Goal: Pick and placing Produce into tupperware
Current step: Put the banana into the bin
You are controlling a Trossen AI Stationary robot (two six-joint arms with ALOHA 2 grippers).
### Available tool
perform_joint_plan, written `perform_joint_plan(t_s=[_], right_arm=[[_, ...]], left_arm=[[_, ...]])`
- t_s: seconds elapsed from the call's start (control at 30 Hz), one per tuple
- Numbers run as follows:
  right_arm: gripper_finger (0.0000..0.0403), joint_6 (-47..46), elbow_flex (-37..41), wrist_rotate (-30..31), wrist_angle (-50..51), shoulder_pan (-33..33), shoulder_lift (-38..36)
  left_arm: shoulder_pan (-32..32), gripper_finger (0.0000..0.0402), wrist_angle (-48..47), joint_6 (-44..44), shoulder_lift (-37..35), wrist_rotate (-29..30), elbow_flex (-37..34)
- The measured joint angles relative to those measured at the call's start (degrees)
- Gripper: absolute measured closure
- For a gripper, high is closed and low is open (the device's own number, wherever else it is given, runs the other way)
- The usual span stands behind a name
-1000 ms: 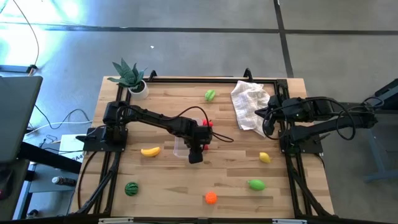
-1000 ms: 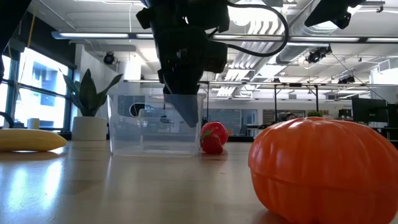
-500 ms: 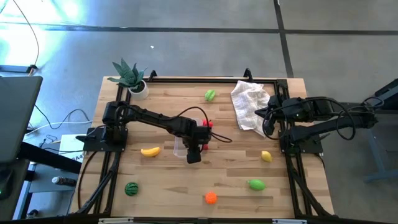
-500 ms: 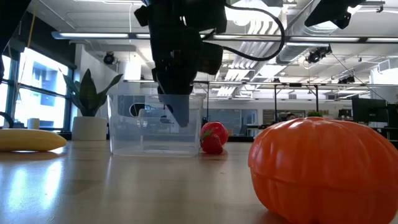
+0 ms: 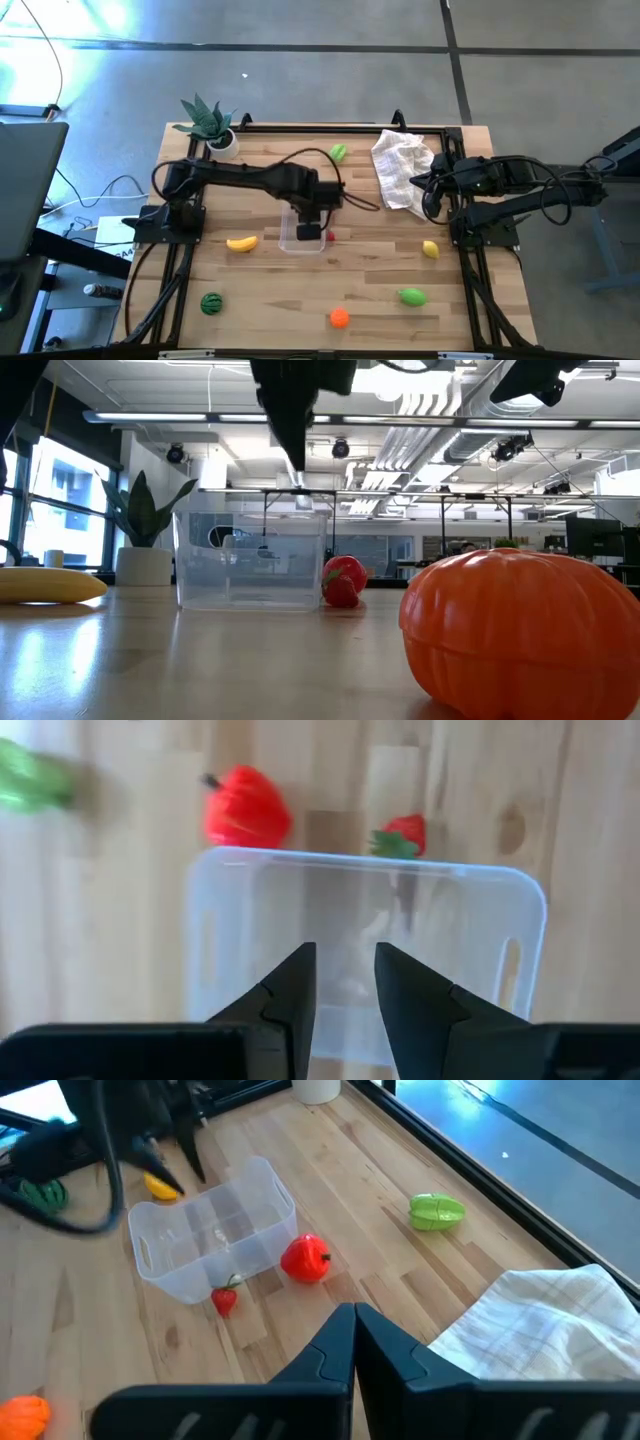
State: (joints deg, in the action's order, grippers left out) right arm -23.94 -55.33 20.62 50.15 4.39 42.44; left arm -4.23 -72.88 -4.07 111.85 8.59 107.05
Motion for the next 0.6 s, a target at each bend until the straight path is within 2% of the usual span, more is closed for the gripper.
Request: perform_joint_plan(t_s=[0.23, 0.4, 0.6], right_arm=[[0.0402, 1.4, 0.0, 0.1, 0.2, 0.0, 0.0], [0.0402, 2.0, 0.0, 0.1, 0.3, 0.0, 0.0], [0.0402, 1.9, 0.0, 0.4, 1.4, 0.0, 0.0]], left_arm=[[-1.1, 0.0307, -11.0, 1.1, -3.5, 6.0, 7.6], [-1.4, 0.0307, -17.1, -0.9, -8.8, 7.3, 8.1], [-1.4, 0.0307, -17.0, -0.8, -15.9, 6.0, 5.9]])
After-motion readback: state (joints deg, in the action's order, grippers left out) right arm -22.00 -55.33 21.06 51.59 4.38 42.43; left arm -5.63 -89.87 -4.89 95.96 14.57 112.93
